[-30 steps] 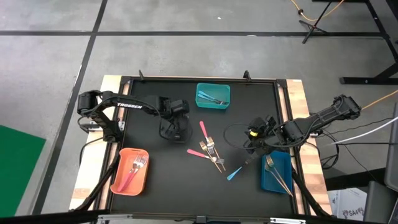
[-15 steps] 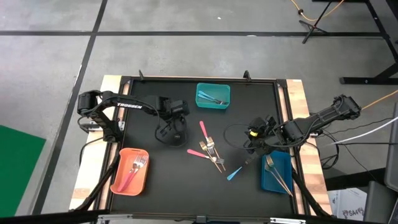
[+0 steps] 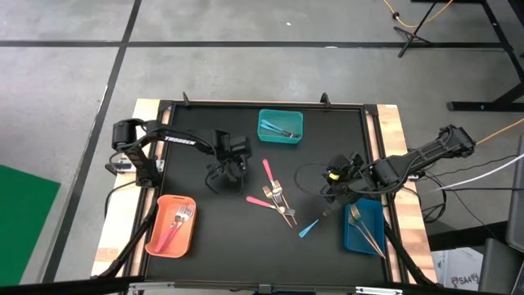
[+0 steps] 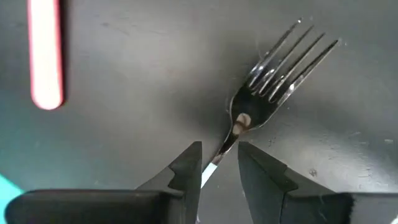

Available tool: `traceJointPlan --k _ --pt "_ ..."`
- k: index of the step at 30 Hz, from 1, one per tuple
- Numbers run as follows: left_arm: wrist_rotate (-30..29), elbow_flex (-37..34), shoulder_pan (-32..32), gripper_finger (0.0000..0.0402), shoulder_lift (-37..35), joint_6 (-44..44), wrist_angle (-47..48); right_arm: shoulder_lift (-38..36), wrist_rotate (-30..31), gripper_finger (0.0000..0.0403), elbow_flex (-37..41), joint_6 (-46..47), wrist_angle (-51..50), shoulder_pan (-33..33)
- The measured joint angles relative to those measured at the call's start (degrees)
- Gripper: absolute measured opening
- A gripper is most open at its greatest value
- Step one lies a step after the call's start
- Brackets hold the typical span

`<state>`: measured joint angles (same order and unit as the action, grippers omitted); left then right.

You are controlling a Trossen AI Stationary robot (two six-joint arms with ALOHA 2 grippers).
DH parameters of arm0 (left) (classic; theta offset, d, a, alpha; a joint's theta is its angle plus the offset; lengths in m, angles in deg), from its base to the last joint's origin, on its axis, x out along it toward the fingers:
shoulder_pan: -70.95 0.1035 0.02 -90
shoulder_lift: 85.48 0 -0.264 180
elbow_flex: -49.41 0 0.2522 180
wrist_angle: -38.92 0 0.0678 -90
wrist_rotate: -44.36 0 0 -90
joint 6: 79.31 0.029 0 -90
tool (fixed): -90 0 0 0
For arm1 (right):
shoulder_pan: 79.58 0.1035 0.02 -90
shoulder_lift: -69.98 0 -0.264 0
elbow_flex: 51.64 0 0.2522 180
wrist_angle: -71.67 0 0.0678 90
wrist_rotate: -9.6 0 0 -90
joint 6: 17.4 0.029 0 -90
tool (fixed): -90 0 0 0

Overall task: Sort silverware by color (type)
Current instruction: Put the blue fork into the green bin

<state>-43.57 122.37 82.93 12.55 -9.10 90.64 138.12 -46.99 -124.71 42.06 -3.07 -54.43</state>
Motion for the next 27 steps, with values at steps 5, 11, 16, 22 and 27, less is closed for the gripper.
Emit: traceJointPlan --k 5,11,16,22,27 --pt "-1.6 0.0 0.0 0.0098 1.8 2.3 -0.1 0.0 0.0 0.0095 0.0 0.0 0.0 0.0" --pt "-3.0 0.0 0.0 0.0098 3.4 4.1 -0.5 0.0 0.0 0.0095 0.0 0.0 0.0 0.0" --pt "-3.0 0.1 0.0 0.0098 4.6 4.0 -1.8 0.0 0.0 0.0095 0.0 0.0 0.1 0.0" --pt "-2.7 0.1 0.0 0.0098 4.8 1.7 -2.3 0.0 -1.1 0.0095 0.0 0.0 0.0 0.0" --pt "-2.6 0.1 0.0 0.0098 4.8 -2.0 -2.4 0.0 -1.1 0.0095 0.0 0.0 0.0 0.0"
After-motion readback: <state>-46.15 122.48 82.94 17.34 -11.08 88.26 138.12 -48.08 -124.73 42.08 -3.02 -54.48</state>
